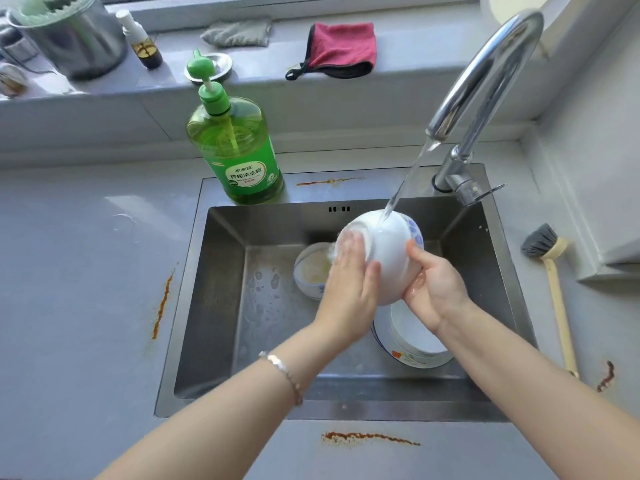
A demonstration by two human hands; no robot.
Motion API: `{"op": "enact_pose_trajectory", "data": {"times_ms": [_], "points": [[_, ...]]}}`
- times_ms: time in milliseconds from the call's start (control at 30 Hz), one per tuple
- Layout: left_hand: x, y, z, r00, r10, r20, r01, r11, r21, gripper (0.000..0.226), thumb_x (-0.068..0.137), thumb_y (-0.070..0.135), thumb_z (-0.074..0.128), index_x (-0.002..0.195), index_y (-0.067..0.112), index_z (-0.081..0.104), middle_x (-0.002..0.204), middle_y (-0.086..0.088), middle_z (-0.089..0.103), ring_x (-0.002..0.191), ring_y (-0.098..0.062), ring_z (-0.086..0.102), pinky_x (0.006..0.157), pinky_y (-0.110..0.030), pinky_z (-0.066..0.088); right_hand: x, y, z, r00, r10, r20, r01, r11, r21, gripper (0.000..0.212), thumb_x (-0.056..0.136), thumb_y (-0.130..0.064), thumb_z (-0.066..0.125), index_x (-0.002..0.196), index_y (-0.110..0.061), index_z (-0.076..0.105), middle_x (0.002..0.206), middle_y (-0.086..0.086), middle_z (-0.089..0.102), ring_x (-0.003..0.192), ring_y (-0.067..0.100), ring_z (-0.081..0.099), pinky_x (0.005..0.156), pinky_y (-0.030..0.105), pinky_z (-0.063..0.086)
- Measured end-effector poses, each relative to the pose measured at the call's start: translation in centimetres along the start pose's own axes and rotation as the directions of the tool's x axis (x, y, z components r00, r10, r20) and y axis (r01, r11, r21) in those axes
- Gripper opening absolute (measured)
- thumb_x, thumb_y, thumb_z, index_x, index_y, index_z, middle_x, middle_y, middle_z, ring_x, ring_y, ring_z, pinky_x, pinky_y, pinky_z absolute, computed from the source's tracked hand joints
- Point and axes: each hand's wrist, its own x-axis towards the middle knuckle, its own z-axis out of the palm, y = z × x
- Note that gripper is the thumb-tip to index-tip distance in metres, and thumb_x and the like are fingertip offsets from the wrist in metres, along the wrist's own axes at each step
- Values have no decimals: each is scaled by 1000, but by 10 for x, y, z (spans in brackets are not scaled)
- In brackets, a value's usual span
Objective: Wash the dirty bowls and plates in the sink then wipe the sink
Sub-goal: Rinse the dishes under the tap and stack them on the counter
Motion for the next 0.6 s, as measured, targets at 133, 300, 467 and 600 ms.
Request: {"op": "enact_pose_trajectory", "data": {"times_ms": [133, 300, 467, 600], "points": [[20, 7, 3, 992, -115, -43, 115, 993, -7, 77, 85, 47, 14, 150, 7, -1, 158, -8, -9, 145, -17, -13, 111, -22, -10, -2, -3, -2, 1000, -12, 1, 12, 1000, 22, 25, 95, -22, 47, 102, -4, 64, 98, 11, 71, 90, 20, 68, 77, 34, 53], [6, 17, 11, 999, 41, -34, -40, 999, 16, 72, 90, 37, 22, 148, 7, -6, 158, -6, -10, 144, -11, -13, 113, -21, -9, 3, -7, -1, 997, -78, 4, 79, 996, -51, 22, 94, -18, 48, 105, -5, 62, 105, 13, 69, 98, 25, 66, 89, 39, 51], [48, 29, -19, 980, 85, -180, -53, 983, 175, 60, 91, 44, 21, 144, 19, 35, 153, -12, 27, 143, -23, 17, 116, -33, 12, -3, -8, 8, 965, -237, 110, 261, 904, -340, 18, 93, -14, 52, 80, -13, 65, 82, 6, 67, 76, 18, 60, 70, 33, 47], [87, 34, -46, 990, -139, 7, 139, 984, -109, 35, 94, 35, 43, 119, 21, 62, 117, 3, 60, 113, -15, 51, 94, -28, 39, -9, -18, 10, 946, -256, 198, 318, 852, -416, 18, 90, -11, 53, 74, -12, 59, 72, 3, 61, 67, 14, 52, 61, 28, 40]]}}
